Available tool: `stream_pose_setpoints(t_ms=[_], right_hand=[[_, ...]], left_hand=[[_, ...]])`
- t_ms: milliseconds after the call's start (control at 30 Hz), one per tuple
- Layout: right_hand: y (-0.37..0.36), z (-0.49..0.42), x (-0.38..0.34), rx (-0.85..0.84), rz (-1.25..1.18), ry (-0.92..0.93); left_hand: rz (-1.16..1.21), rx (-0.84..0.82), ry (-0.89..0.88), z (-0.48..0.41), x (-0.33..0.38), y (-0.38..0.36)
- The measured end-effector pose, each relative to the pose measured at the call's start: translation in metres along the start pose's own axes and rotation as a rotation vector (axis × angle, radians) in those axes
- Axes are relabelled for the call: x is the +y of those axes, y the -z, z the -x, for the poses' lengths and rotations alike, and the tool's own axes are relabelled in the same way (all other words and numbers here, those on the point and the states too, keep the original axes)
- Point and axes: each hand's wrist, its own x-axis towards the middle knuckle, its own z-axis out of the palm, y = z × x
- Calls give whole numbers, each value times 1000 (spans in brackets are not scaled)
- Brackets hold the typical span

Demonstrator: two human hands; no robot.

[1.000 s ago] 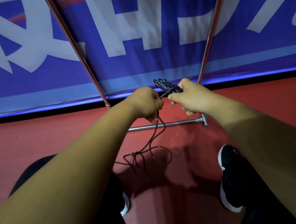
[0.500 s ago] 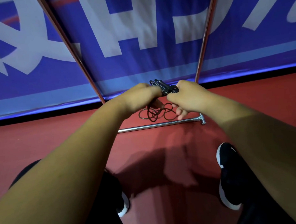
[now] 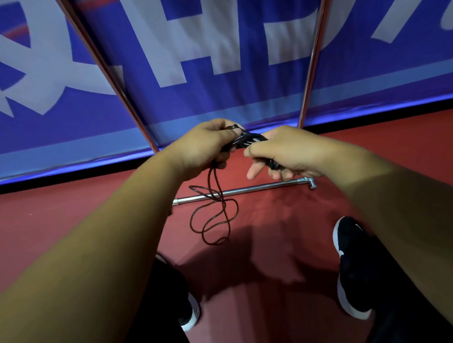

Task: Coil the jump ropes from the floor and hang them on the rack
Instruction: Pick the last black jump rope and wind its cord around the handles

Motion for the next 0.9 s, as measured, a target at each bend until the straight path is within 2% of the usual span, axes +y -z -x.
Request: stream_pose_setpoints(t_ms=[133, 333, 433, 667, 800, 900], right_hand=[[1, 3, -1, 29, -90, 12], [0, 4, -9, 31, -210, 2], [6, 2, -10, -9, -276, -34], [19, 1, -8, -214, -497, -156], [19, 0, -6, -224, -571, -153], [18, -1, -6, -177, -524, -103]], left_hand=[[14, -45, -52, 3, 1, 1], [28, 104, -89, -1, 8, -5], [43, 135, -83, -4, 9, -6], [60, 123, -65, -6, 9, -11], [70, 117, -62, -5, 9, -12], [2, 126, -75, -5, 11, -9]])
